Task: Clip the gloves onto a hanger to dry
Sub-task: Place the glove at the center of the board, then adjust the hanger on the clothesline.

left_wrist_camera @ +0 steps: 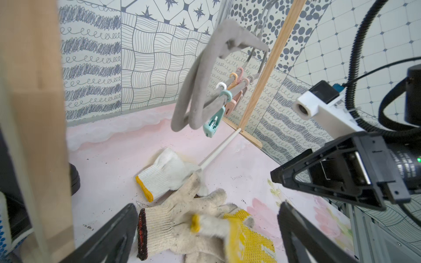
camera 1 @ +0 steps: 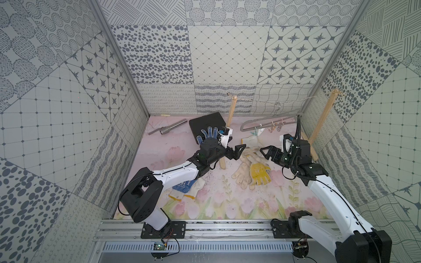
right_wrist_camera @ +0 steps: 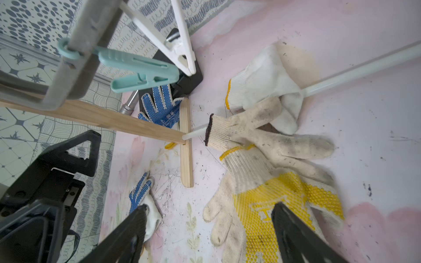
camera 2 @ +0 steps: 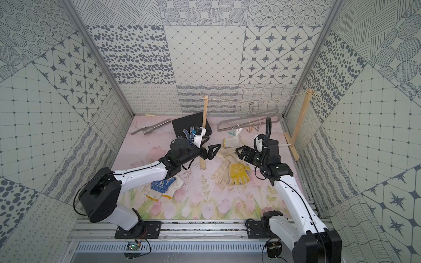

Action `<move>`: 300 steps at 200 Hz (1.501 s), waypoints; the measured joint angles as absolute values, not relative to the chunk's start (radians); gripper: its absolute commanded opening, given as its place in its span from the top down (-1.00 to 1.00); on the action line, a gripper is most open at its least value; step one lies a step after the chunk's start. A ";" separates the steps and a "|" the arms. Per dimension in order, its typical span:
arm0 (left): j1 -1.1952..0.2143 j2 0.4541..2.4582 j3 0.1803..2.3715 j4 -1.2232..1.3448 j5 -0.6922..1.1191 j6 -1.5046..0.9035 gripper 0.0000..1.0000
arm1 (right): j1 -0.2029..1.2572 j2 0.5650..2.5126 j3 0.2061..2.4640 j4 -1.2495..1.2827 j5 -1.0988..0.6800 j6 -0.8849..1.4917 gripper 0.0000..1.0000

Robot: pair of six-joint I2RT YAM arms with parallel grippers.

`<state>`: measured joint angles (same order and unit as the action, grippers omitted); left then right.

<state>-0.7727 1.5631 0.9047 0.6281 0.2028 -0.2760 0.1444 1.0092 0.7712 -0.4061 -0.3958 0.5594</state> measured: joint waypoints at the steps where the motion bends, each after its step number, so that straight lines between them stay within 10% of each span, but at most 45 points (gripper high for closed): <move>1: -0.773 1.564 0.905 0.629 0.204 -0.277 -0.95 | 0.145 1.010 0.771 -0.406 -0.397 0.559 -0.70; 62: -0.791 1.586 0.873 0.670 0.252 -0.299 -0.95 | 0.138 0.891 0.709 -0.332 -0.435 0.604 -0.39; 101: -0.791 1.562 0.844 0.667 0.250 -0.296 -0.94 | 0.127 0.891 0.708 -0.108 -0.437 0.792 -0.61; 161: -0.791 1.504 0.798 0.665 0.243 -0.279 -0.94 | 0.126 1.118 0.705 0.224 -0.402 1.078 0.07; 300: -0.791 1.496 0.756 0.669 0.228 -0.262 -0.92 | 0.127 1.321 0.761 0.496 -0.303 1.252 0.66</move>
